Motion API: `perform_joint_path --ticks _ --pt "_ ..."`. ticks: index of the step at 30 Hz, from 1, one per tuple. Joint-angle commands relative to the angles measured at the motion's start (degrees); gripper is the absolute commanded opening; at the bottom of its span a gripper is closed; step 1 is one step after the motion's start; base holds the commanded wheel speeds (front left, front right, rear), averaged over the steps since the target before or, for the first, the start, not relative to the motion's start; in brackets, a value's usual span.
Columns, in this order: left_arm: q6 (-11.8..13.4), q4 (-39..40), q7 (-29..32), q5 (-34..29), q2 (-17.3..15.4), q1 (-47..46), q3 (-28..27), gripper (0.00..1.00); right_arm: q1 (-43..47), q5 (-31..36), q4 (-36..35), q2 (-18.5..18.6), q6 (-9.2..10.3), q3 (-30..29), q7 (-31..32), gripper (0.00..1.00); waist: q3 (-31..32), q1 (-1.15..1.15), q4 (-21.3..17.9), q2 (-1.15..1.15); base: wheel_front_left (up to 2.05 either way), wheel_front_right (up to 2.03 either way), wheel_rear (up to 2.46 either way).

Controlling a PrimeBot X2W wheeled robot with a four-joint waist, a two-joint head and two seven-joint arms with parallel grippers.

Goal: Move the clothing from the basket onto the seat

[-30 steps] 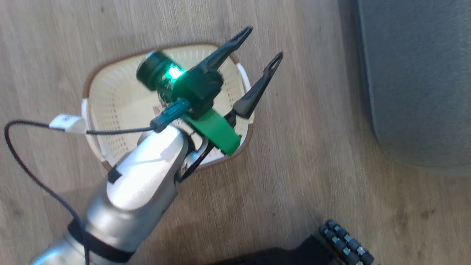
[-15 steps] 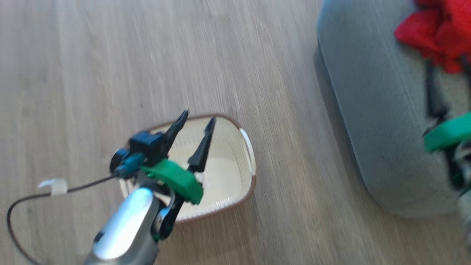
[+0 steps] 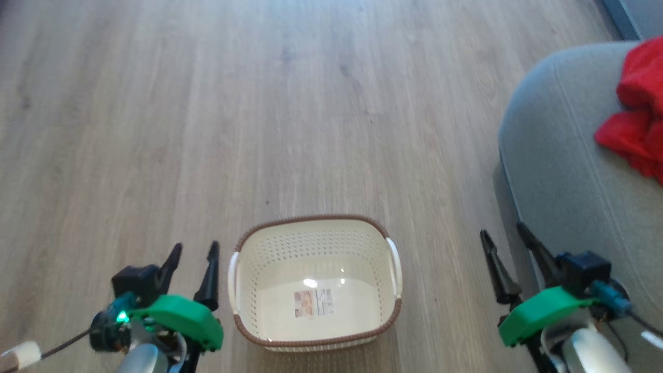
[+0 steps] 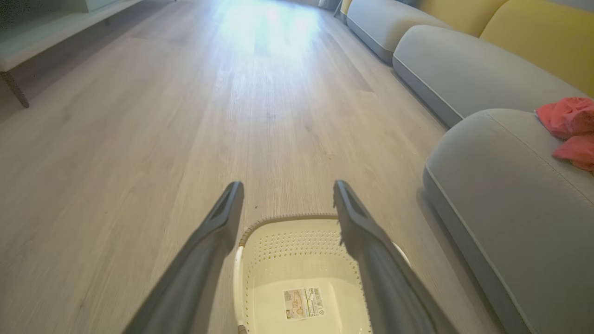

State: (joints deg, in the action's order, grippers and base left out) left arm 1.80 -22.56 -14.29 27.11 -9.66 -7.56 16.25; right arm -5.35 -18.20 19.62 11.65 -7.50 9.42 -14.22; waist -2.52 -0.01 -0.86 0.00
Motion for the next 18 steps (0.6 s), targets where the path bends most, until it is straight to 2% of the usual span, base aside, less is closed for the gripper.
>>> perform_joint_path --ticks 1,8,18 --pt "0.33 1.45 -0.7 -0.95 0.0 -0.62 -4.0 1.0 0.04 2.06 -2.36 -1.3 0.01 -0.4 -0.74 1.0 2.51 0.01 2.56 0.0 0.0 0.0 0.0" --pt "-0.5 1.89 -0.71 -3.76 2.54 2.85 -10.26 1.0 1.97 6.12 -3.16 -5.84 0.01 -1.43 -0.76 1.0 3.12 0.01 2.13 0.0 0.0 0.0 0.0" --pt "-2.72 2.29 -0.71 -7.54 4.93 3.42 -13.66 1.0 2.04 8.05 -2.32 -7.0 0.01 -4.86 -0.77 1.0 2.8 0.01 1.76 0.0 0.0 0.0 0.0"
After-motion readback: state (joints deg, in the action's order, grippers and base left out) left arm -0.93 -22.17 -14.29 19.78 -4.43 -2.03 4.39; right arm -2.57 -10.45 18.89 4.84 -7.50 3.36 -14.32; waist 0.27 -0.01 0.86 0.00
